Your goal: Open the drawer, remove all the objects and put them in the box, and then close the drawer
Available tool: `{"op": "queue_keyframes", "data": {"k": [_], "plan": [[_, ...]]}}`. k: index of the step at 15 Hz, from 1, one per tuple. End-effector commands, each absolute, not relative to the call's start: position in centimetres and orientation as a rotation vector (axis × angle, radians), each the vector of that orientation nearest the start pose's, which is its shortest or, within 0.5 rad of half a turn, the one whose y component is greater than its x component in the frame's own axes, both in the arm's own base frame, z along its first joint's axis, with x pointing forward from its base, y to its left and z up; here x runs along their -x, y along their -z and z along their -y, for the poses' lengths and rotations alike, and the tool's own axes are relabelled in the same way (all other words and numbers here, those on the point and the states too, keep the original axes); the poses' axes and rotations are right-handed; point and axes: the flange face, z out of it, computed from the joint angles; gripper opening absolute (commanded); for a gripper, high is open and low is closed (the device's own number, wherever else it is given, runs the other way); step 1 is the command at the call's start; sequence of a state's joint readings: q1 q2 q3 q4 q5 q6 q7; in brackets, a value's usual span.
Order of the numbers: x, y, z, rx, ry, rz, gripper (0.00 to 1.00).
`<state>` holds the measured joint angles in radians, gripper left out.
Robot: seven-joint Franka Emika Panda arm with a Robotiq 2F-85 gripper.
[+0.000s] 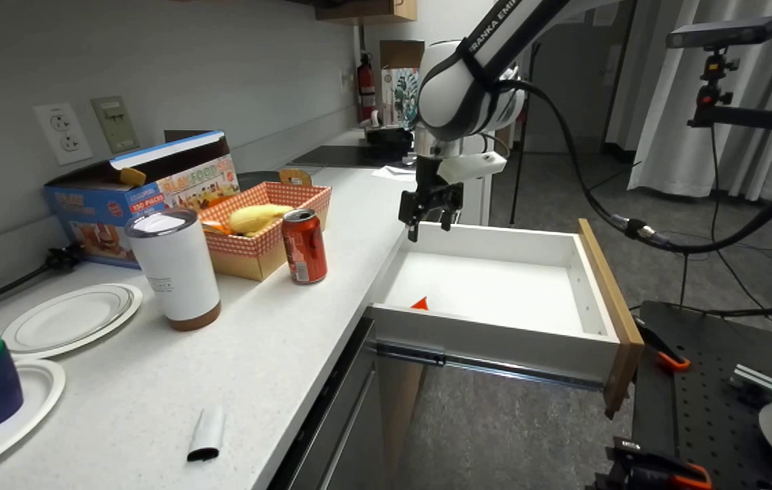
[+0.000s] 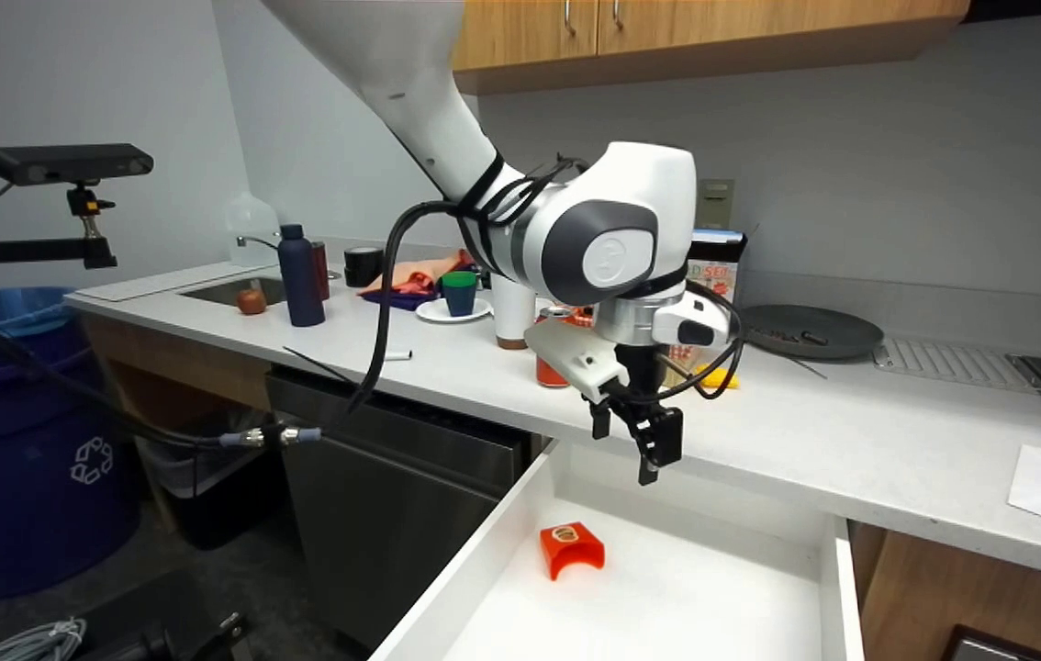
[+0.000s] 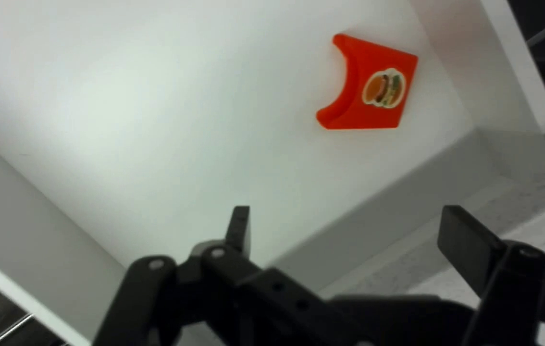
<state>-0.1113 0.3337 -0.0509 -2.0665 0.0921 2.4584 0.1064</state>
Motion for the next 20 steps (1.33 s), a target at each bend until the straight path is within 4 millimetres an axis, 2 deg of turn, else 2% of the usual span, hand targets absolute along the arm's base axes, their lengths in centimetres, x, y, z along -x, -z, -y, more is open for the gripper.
{"op": "queue_keyframes", "data": {"k": [1,5,10,13,20], "plan": [[-61.5,-24.7,8.1,2.925,0.051,-0.456,1.0],[-62.6,-22.0,8.2,2.869,0.002,-0.425,1.0],[-62.4,-19.1,9.9,2.866,-0.076,-0.409,1.0],[-62.5,-17.9,10.1,2.862,-0.098,-0.373,1.0],[-60.4,-14.6,8.6,2.857,-0.186,-0.292,1.0]]}}
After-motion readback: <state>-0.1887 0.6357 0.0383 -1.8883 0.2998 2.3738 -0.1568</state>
